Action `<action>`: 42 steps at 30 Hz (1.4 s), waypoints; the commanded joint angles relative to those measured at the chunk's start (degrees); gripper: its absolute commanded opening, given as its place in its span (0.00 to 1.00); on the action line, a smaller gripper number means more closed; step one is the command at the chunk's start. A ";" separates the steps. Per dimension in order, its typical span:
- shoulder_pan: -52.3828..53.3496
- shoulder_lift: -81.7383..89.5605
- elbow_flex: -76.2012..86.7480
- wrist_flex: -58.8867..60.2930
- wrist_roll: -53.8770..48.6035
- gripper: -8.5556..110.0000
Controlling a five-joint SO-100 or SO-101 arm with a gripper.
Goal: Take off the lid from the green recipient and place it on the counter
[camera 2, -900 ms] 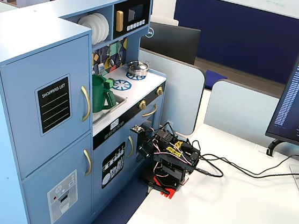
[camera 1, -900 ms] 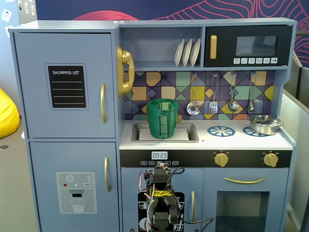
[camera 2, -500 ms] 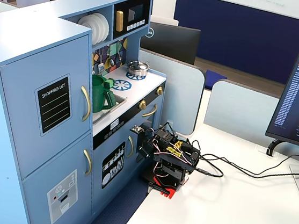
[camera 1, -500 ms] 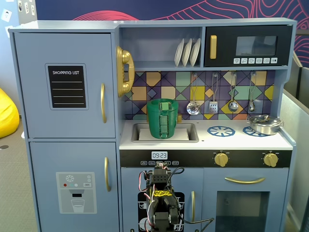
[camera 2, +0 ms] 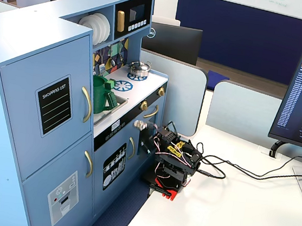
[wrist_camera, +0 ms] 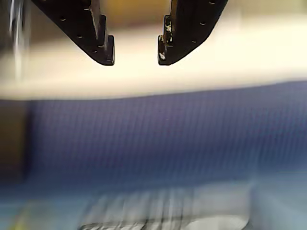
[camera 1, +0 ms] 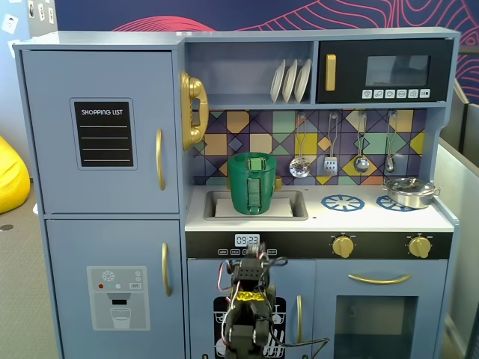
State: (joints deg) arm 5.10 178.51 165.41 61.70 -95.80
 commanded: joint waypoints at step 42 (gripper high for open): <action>1.85 -50.89 -68.03 -41.04 1.23 0.38</action>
State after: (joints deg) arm 8.26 128.67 102.83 21.18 -93.78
